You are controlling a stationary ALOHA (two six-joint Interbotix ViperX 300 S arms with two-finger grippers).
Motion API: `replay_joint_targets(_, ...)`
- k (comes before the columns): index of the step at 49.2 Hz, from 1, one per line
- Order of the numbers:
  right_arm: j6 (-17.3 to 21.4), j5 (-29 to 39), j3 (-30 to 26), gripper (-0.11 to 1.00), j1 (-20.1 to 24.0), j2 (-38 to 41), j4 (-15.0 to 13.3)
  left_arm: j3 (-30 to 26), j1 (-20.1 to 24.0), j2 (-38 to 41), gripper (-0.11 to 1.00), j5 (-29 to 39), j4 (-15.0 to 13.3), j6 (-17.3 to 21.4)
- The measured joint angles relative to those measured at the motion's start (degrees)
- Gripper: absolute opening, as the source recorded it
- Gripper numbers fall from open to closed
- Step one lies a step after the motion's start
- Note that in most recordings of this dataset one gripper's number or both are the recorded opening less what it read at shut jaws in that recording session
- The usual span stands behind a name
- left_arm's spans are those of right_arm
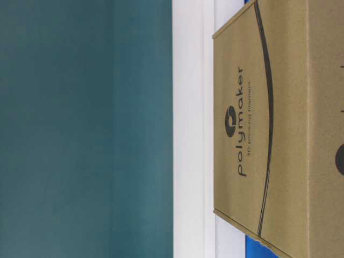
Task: Place the cardboard box on the stand after clamping it between your arms.
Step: 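Move both grippers inward toward the left and right sides of the polymaker box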
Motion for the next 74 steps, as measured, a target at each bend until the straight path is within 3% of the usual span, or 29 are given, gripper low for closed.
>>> replay_joint_targets(3, 0.62, 0.18, 0.00, 0.15, 0.00, 0.18, 0.18, -0.53, -0.09, 0.00, 0.07, 1.41, 0.97, -1.93)
replay_joint_targets(6, 1.41, 2.29, -0.62, 0.06, 0.00, 0.53, 1.85, -1.41, -0.18, 0.26, 0.01, 3.69, 1.76, -3.08)
replay_joint_targets(11, 2.37, 10.37, -3.25, 0.01, -0.18, 1.49, 4.04, -3.08, -0.26, 1.05, 0.00, 7.47, 2.11, -5.10)
replay_joint_targets(19, 2.55, 25.58, -7.91, 0.01, -0.70, 5.10, 4.22, -6.15, -0.26, 3.87, 0.00, 13.71, 2.11, -5.36)
replay_joint_targets(27, 2.55, 39.46, -12.22, 0.01, -0.79, 10.11, 4.22, -10.63, -0.35, 9.76, 0.00, 24.79, 2.20, -6.06)
replay_joint_targets(40, 2.55, 53.35, -15.73, 0.02, -0.79, 16.96, 4.22, -16.35, -0.35, 16.61, 0.00, 37.00, 2.29, -5.27)
replay_joint_targets(50, 2.55, 58.54, -17.14, 0.12, -0.88, 21.27, 3.08, -17.05, -0.44, 19.86, 0.00, 40.25, 2.46, -3.87)
replay_joint_targets(56, 2.46, 60.21, -17.31, 0.37, -1.49, 23.64, 2.11, -17.23, -0.44, 21.71, 0.02, 41.84, 2.55, -4.22)
replay_joint_targets(60, 2.37, 60.56, -17.23, 0.60, -1.85, 24.79, 1.93, -17.67, -0.44, 23.12, 0.16, 42.45, 2.55, -4.48)
replay_joint_targets(66, 2.11, 60.56, -17.14, 0.91, -2.20, 25.75, 1.85, -18.11, -0.35, 25.22, 0.53, 42.54, 2.55, -4.75)
replay_joint_targets(70, 1.93, 59.59, -16.79, 1.00, -2.20, 25.93, 1.85, -18.11, -0.26, 26.54, 0.75, 42.54, 2.55, -4.66)
replay_joint_targets(74, 1.93, 58.18, -16.00, 0.99, -2.72, 26.37, 1.67, -17.93, -0.09, 28.04, 0.88, 42.54, 2.55, -4.75)
